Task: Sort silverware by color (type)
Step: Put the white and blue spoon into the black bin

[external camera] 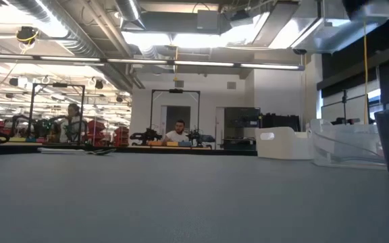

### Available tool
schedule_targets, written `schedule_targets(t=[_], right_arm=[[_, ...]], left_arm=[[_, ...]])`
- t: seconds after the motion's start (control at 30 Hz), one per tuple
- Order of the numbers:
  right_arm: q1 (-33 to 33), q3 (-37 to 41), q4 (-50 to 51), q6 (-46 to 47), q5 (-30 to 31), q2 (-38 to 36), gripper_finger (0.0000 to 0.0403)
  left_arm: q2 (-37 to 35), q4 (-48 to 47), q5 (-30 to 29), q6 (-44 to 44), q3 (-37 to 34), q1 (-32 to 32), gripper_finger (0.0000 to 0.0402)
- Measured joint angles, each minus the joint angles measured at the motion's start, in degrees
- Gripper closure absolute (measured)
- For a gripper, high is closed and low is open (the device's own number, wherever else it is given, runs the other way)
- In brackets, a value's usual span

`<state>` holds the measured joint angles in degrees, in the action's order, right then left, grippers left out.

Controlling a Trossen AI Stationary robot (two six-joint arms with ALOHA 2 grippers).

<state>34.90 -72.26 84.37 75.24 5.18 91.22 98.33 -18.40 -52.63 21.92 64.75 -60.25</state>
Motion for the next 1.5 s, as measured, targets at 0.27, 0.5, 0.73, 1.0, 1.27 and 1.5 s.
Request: schedule_targets(t=[0.27, 0.5, 0.73, 1.0, 1.27, 1.5], right_arm=[[0.0, -10.7, -11.7, -8.1, 25.8, -0.1, 0.0209], [-1.7, -5.3, -44.4, -37.3, 36.3, 0.5, 0.0210], [-8.0, 4.8, -65.2, -48.4, 31.9, 0.6, 0.0210], [-11.4, 13.8, -81.5, -51.9, 29.9, 0.9, 0.0210], [-11.3, 16.1, -90.5, -60.0, 32.3, 0.9, 0.0210], [-11.3, 16.2, -98.4, -72.0, 33.2, 0.9, 0.0210]], left_arm=[[-7.9, -10.8, 2.6, 1.9, 0.0, 6.6, 0.0289], [-15.0, -30.5, 2.7, 12.3, 0.0, 14.6, 0.0289], [-20.0, -43.9, 2.7, 20.7, -2.1, 21.1, 0.0289], [-29.9, -45.0, 4.7, 21.6, -13.0, 32.5, 0.0289], [-36.6, -44.8, 7.0, 19.2, -19.8, 47.3, 0.0289], [-36.2, -41.9, 4.2, 7.8, -19.9, 52.1, 0.0289]])
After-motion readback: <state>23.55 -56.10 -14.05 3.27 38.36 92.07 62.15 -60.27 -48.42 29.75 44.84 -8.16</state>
